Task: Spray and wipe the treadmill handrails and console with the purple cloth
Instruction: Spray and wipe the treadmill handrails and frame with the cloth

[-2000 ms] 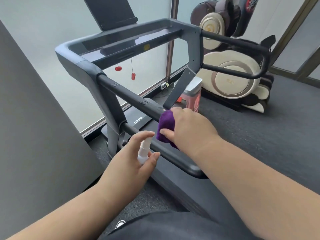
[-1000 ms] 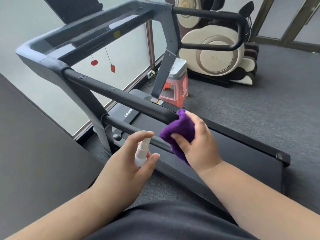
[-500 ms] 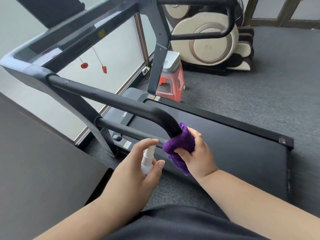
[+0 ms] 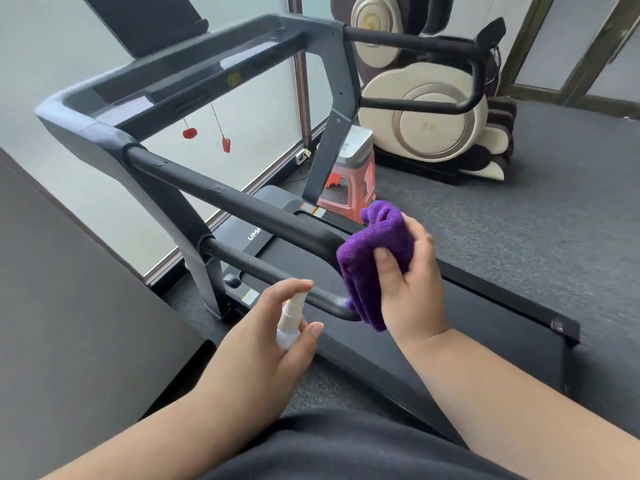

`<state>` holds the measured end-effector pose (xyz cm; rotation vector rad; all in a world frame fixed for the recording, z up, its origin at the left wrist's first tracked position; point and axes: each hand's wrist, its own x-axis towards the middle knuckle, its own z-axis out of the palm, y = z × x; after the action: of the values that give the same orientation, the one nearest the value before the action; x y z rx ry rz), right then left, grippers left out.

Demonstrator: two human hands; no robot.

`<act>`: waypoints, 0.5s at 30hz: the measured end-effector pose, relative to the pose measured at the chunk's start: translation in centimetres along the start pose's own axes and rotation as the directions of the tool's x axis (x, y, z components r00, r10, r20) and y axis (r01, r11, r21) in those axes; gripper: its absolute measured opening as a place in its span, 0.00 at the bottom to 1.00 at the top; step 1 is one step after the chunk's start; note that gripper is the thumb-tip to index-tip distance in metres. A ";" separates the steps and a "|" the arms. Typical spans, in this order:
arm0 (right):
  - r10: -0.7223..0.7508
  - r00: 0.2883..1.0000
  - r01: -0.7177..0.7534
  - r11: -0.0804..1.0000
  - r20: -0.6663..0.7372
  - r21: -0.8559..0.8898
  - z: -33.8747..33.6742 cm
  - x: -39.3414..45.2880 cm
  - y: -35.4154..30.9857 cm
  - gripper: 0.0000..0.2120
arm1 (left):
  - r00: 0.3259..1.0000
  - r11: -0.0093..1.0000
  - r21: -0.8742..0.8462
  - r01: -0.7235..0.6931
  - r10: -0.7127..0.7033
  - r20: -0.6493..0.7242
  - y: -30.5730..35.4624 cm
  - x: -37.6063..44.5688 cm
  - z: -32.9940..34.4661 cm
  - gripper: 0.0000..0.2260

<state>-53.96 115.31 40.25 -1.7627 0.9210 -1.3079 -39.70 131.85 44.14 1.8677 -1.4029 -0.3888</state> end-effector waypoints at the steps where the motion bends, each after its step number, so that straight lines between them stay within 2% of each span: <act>1: -0.014 0.998 0.019 0.996 0.057 -0.092 0.8 0.1 -0.3 0.24 | 1.000 1.000 -0.002 0.006 -0.006 0.000 -0.2 -0.1 0.0 0.18; 4: -0.070 0.989 0.102 0.963 0.130 -0.251 2.1 -0.2 0.1 0.32 | 1.000 1.000 0.002 0.016 -0.016 -0.004 -0.6 -0.3 0.0 0.19; 7: -0.084 0.988 0.114 0.966 0.131 -0.233 1.5 -0.9 1.7 0.34 | 0.999 0.999 0.010 0.032 -0.032 0.003 -1.0 -0.7 -0.1 0.19; 9: -0.033 0.987 0.064 0.978 0.155 -0.201 0.8 -2.1 3.2 0.35 | 0.999 0.999 0.007 0.040 -0.040 0.006 -1.2 -0.8 0.0 0.19; 13: 0.169 0.967 -0.126 0.968 0.192 -0.216 0.0 -5.0 5.7 0.36 | 0.998 0.999 -0.009 0.051 -0.050 0.022 -1.4 -0.7 0.3 0.19; 15: 0.197 0.959 -0.153 0.965 0.204 -0.213 -0.1 -5.5 6.2 0.35 | 0.998 0.998 -0.016 0.054 -0.054 0.032 -1.4 -0.7 0.5 0.19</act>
<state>-55.96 117.19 32.48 -1.8838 1.0783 -0.9097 -39.30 132.43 42.73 1.8966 -1.3684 -0.4571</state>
